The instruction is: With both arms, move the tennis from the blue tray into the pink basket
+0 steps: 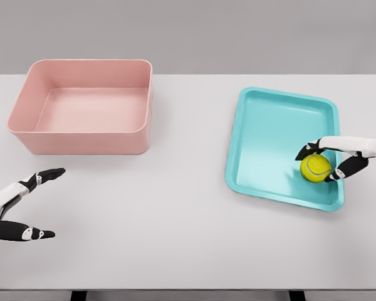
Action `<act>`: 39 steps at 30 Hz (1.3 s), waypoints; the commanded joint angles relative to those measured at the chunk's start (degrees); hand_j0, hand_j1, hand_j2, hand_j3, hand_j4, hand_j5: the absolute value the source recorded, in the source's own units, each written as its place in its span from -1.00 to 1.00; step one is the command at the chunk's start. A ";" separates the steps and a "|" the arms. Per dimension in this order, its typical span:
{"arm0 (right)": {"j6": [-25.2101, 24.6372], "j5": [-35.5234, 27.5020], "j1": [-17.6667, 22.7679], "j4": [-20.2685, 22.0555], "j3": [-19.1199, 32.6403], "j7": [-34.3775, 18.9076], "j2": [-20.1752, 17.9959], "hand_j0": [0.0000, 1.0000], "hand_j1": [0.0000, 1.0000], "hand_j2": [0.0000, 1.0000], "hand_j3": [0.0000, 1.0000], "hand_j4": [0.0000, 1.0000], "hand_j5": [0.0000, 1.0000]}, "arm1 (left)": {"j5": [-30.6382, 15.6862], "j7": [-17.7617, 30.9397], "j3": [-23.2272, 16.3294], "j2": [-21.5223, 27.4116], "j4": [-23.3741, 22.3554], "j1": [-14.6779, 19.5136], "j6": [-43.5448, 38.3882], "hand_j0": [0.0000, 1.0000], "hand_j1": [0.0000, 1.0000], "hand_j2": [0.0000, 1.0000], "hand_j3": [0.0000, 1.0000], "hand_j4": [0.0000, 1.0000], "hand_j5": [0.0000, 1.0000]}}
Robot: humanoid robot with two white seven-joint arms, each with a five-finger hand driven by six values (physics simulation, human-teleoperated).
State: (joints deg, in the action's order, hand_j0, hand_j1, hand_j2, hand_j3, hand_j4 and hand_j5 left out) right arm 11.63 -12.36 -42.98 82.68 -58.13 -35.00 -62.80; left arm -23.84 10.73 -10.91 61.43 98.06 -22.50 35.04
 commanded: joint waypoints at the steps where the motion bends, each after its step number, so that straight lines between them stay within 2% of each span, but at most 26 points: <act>1: -0.11 -0.29 0.00 -0.06 0.03 0.00 0.48 0.26 0.26 0.26 0.26 0.26 0.26 | -0.33 -0.01 0.01 0.10 0.03 0.00 -0.04 1.00 1.00 1.00 1.00 1.00 1.00; 5: -0.11 0.32 0.09 -0.15 -0.32 0.00 1.36 0.26 0.26 0.26 0.26 0.26 0.26 | -0.33 -0.01 -0.07 0.10 0.03 0.00 -0.04 1.00 1.00 1.00 1.00 1.00 1.00; 7: -0.11 0.32 0.09 -0.06 -0.32 0.00 1.36 0.13 0.13 0.13 0.13 0.13 0.13 | -0.33 -0.01 0.01 0.10 0.03 0.00 -0.04 1.00 1.00 1.00 1.00 1.00 1.00; 8: -0.11 0.32 0.00 -0.06 -0.14 0.00 1.27 -0.02 -0.02 -0.02 -0.02 -0.02 -0.02 | -0.33 -0.01 0.01 0.10 0.03 0.00 -0.04 1.00 1.00 1.00 1.00 1.00 1.00; 13: 0.94 0.15 -0.44 0.91 3.90 0.00 1.18 -0.03 -0.03 -0.03 -0.03 -0.03 -0.03 | -0.33 -0.01 0.01 0.10 0.03 0.00 -0.04 1.00 1.00 1.00 1.00 1.00 1.00; 16: 4.19 0.24 -0.70 0.91 5.66 0.00 1.71 -0.07 -0.07 -0.07 -0.07 -0.07 -0.07 | -0.33 -0.01 0.01 0.10 0.03 0.00 -0.04 1.00 1.00 1.00 1.00 1.00 1.00; 18: 6.04 0.15 -1.67 1.08 6.45 0.00 2.68 -0.07 -0.07 -0.07 -0.07 -0.07 -0.07 | -0.33 -0.01 0.01 0.10 0.03 0.00 -0.04 1.00 1.00 1.00 1.00 1.00 1.00; 20: 6.22 0.41 -1.58 3.45 8.12 0.00 4.52 -0.07 -0.07 -0.07 -0.07 -0.07 -0.07 | -0.33 -0.01 0.01 0.10 0.03 0.00 -0.04 1.00 1.00 1.00 1.00 1.00 1.00; 24: 5.69 3.14 -1.85 7.24 9.96 0.00 11.64 -0.07 -0.07 -0.07 -0.07 -0.07 -0.07 | -0.33 -0.01 0.01 0.10 0.03 0.00 -0.04 1.00 1.00 1.00 1.00 1.00 1.00; 28: 5.25 7.26 -1.93 7.15 9.96 0.00 22.71 -0.07 -0.07 -0.07 -0.07 -0.07 -0.07 | -0.33 -0.01 0.01 0.10 0.03 0.00 -0.04 1.00 1.00 1.00 1.00 1.00 1.00; 29: 5.16 9.72 -1.67 7.15 9.96 0.00 26.67 -0.07 -0.07 -0.07 -0.07 -0.07 -0.07 | -0.33 -0.01 0.01 0.10 0.03 0.00 -0.04 1.00 1.00 1.00 1.00 1.00 1.00; 32: 5.25 10.87 -1.32 7.15 9.00 0.00 30.19 -0.07 -0.07 -0.07 -0.07 -0.07 -0.07 | -0.33 -0.01 0.01 0.10 0.03 0.00 -0.04 1.00 1.00 1.00 1.00 1.00 1.00; 36: 5.25 13.86 -1.76 7.59 4.34 0.00 33.70 -0.06 -0.06 -0.06 -0.06 -0.06 -0.06 | -0.33 -0.01 0.01 0.10 0.03 0.00 -0.04 1.00 1.00 1.00 1.00 1.00 1.00; 39: 5.07 15.26 -1.85 7.24 3.46 0.00 35.64 -0.05 -0.05 -0.05 -0.05 -0.05 -0.05 | -0.33 -0.01 0.01 0.10 0.12 0.00 -0.04 1.00 1.00 1.00 1.00 1.00 1.00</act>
State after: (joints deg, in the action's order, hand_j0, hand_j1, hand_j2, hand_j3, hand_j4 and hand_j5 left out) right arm 16.81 1.98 -44.82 89.95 -53.77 -35.05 -28.80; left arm -23.84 10.73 -10.91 61.43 98.09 -22.50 35.04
